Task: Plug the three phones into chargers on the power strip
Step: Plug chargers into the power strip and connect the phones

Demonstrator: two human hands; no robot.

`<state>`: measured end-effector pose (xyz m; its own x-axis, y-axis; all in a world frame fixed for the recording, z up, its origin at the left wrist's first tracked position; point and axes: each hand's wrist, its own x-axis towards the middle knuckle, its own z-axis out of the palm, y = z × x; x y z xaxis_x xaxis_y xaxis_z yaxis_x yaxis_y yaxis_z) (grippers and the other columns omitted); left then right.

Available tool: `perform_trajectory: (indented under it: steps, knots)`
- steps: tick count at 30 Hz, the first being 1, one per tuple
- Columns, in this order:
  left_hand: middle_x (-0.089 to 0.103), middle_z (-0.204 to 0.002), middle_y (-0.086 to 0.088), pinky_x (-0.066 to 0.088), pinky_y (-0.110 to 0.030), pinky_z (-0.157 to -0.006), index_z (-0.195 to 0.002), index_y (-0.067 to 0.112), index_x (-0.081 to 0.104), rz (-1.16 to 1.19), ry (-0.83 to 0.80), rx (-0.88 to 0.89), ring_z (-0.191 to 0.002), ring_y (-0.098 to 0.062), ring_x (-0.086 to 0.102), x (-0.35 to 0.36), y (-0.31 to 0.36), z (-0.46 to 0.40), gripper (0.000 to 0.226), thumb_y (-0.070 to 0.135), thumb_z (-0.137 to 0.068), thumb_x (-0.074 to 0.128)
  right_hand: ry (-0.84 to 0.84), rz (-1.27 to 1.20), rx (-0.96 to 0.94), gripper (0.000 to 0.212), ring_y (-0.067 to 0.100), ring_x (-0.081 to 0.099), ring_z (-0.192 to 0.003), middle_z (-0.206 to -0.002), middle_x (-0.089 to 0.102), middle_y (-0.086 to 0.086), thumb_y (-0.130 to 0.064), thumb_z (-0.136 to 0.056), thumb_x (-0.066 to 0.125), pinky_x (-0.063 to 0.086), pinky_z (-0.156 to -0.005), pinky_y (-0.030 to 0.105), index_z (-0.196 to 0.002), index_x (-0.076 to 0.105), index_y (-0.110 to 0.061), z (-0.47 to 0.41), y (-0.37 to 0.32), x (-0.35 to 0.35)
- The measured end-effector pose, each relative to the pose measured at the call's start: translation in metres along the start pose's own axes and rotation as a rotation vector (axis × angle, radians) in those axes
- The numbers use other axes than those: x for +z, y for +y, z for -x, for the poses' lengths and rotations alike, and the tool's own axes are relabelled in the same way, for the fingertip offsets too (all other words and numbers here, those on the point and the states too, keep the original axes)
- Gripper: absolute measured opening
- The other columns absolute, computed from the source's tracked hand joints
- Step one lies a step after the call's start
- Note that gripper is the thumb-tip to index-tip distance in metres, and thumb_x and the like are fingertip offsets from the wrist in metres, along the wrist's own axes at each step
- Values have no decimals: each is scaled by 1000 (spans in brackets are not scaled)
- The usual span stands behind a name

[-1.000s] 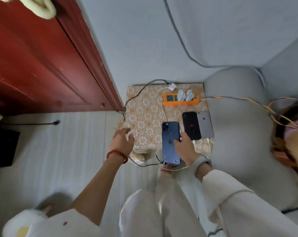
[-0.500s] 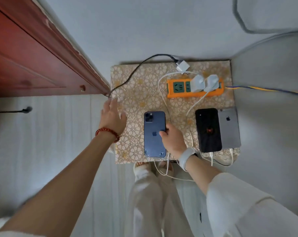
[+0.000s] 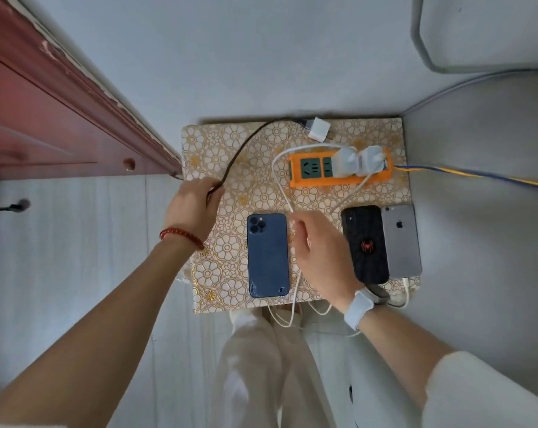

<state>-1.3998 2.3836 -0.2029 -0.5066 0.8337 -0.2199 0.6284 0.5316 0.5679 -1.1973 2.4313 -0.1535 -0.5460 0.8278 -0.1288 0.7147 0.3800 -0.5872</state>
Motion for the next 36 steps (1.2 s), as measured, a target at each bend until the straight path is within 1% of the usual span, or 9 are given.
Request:
perform_trajectory:
  steps: [6, 10, 13, 18, 23, 26, 30, 32, 36]
  knots:
    - [68, -91, -16, 54, -39, -70, -100, 2, 64, 188, 99, 192, -81, -29, 64, -43, 24, 40, 24, 15, -90, 46, 200, 63, -240, 35, 31, 56, -111, -117, 60, 17, -4, -86, 36, 48, -95, 45, -114, 57, -2, -61, -29, -33]
    - [67, -86, -12, 51, -32, -66, -98, 4, 64, 234, 129, 235, -76, -17, 60, -60, 36, 52, 30, 22, -90, 42, -224, 358, -342, 48, 29, 35, -135, -141, 45, 12, -7, -89, 42, 17, -116, 52, -136, 37, -13, -99, -36, -36]
    - [66, -84, -10, 48, -28, -64, -98, 8, 63, 261, 146, 254, -74, -16, 58, -67, 40, 58, 26, 22, -90, 42, -614, 590, -381, 46, 28, 48, -122, -129, 56, 8, -20, -88, 46, 32, -105, 48, -134, 38, -24, -106, -35, -33]
    - [65, -88, -7, 39, -3, -70, -96, 2, 65, 345, 192, 113, -80, -8, 55, -68, 40, 57, 25, 19, -89, 48, -528, 395, -229, 29, 26, 55, -93, -107, 58, 11, -29, -93, 42, 47, -71, 36, -112, 57, -12, -105, -33, -40]
    - [62, -87, 0, 40, -6, -64, -96, 3, 64, 361, 220, 75, -76, -6, 54, -66, 46, 47, 23, 16, -88, 47, -658, 186, -29, 60, 29, 62, -63, -86, 68, 17, -14, -92, 43, 54, -65, 47, -144, 14, -22, -78, -2, -58]
    - [59, -87, 4, 42, -6, -68, -98, 11, 62, 410, 141, 212, -77, -1, 53, -62, 55, 44, 21, 23, -91, 45, -554, 129, 91, 77, 26, 57, -58, -74, 60, 14, -14, -92, 47, 50, -59, 41, -146, -7, -22, -83, 9, -55]
    - [61, -84, 2, 46, -22, -65, -99, 21, 56, 362, 40, 332, -75, -8, 53, -56, 62, 47, 25, 36, -92, 38, -505, 301, -145, 56, 30, 59, -93, -115, 54, 13, -23, -91, 51, 50, -71, 39, -141, 26, -23, -101, 0, -42]
    - [57, -82, 6, 45, -22, -62, -100, 19, 58, 362, 57, 336, -71, -5, 50, -57, 61, 49, 20, 30, -91, 43, -482, 404, -190, 29, 31, 57, -96, -112, 54, 11, -26, -92, 48, 41, -65, 33, -119, 52, -15, -105, -1, -34]
    - [55, -84, 10, 43, -12, -64, -98, 20, 58, 371, 98, 316, -74, -1, 50, -64, 60, 53, 18, 25, -89, 43, -270, 300, -10, 19, 28, 57, -76, -88, 57, 6, -22, -94, 41, 37, -58, 31, -99, 54, -9, -111, 6, -35]
